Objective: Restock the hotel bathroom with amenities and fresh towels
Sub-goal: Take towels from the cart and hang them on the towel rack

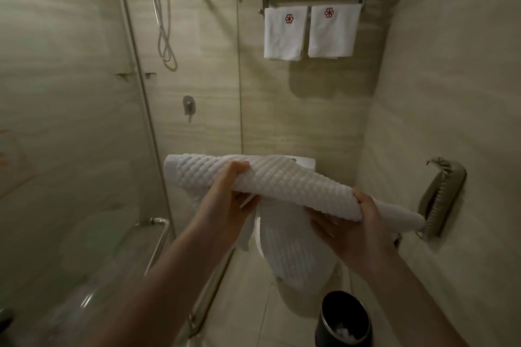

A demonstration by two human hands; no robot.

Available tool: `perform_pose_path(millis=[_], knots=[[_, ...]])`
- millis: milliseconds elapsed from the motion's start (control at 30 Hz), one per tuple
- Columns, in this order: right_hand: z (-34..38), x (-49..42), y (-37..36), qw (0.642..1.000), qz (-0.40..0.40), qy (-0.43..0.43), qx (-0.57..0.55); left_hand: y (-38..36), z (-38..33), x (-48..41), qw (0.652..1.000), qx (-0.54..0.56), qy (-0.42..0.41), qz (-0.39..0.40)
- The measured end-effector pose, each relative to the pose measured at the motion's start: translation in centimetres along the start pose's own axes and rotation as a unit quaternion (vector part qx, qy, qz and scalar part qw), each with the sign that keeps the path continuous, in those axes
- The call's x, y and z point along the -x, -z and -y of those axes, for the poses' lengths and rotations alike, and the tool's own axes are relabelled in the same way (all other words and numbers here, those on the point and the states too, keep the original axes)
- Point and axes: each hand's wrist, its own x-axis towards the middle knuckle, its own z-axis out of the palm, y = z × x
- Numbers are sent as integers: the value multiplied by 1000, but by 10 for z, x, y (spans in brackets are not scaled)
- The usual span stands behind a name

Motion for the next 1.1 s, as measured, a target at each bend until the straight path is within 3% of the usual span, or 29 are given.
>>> perform_pose_path(millis=[267,400,667,867,1100], knots=[[90,-170,12,989,9,104,109,-45,15,-175,994,-100,-2,33],[132,-241,5,985,28,113,127,-73,11,-252,989,-125,-43,63],[200,-375,-3,966,38,152,206,-117,2,-411,986,-134,-46,89],[262,-485,-40,939,24,226,258,-152,-28,-551,978,-142,-56,142],[335,-602,-93,885,35,330,326,-211,-73,-693,964,-139,-129,186]])
